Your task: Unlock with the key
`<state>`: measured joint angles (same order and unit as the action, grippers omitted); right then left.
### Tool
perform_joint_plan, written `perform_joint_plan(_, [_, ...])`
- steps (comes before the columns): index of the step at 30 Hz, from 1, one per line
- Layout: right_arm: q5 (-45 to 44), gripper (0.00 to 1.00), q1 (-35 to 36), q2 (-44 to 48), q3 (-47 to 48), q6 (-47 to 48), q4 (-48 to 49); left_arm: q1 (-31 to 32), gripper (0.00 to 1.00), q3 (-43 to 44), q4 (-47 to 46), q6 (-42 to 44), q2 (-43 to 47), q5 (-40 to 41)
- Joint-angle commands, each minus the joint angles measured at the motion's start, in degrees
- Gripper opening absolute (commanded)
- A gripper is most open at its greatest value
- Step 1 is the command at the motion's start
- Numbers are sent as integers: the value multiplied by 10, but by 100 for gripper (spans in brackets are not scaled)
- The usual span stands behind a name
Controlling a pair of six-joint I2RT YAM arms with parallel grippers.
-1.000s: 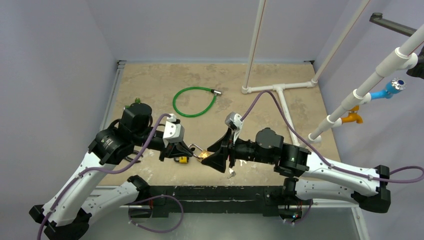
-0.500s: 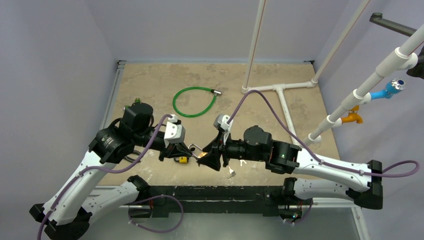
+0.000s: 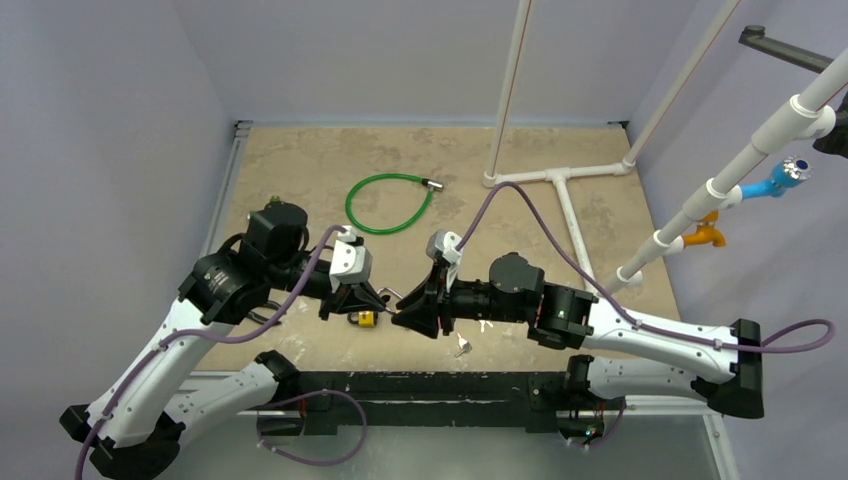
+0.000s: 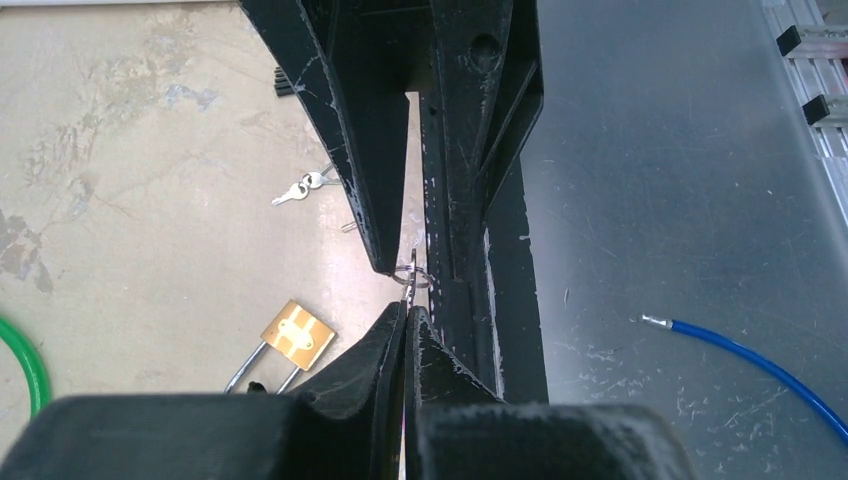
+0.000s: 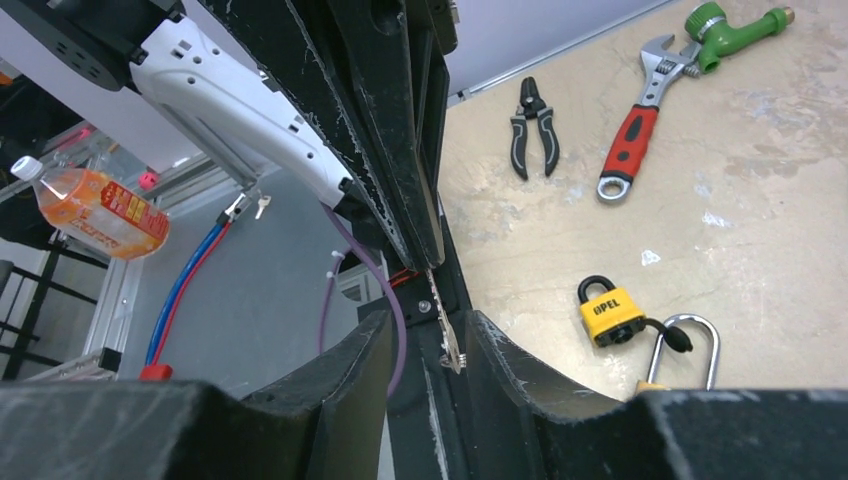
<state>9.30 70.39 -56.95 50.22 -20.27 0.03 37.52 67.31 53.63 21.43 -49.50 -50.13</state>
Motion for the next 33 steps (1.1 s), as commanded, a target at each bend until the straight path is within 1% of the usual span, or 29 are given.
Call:
perform_joint_plan(1, [26,32,2,-11,-9,3,56,-3,0,25,-20,-9,-2,-10])
perform_joint_plan(4, [36,30,2,-19,-12,1,60,-3,0,26,-21,-10,-3,-9])
perform_joint_plan(7, [36,23,2,-21,-15,4,61,-3,0,25,-23,-13,-3,-9])
perform_joint_plan(9, [35,14,2,-18,-17,5,64,-3,0,25,-23,-14,-3,-9])
perform_joint_plan(11, [29,0,2,-13,-19,5,66,-3,0,25,-23,-14,-3,-10])
perform_joint_plan(14, [27,0,2,-1,-27,0,75,-3,0,25,-25,-17,-3,-12])
perform_joint_plan(22, [4,0,1,45,-51,-16,57,-3,0,24,-26,-23,-5,-13])
perform_joint_plan(23, [4,0,1,48,-51,-16,55,-4,13,25,-27,-27,-7,-14])
perform_joint_plan(24, [5,0,2,49,-50,-16,49,-3,30,25,-26,-30,-9,-13])
perform_joint_plan(25, [6,0,1,49,-47,-16,41,-4,54,25,-29,-36,-11,-12])
perform_joint_plan(26, [4,0,1,48,-42,-16,28,-4,70,27,-31,-37,-12,-9])
perform_joint_plan(27, [1,0,2,48,-38,-17,15,-4,81,29,-33,-35,-14,-4])
perform_joint_plan(30, [-11,0,1,54,-44,-33,-20,-4,98,34,-23,-3,-21,23])
perform_joint_plan(33, [-40,0,1,85,-78,-69,-43,-4,100,21,-9,77,-35,73])
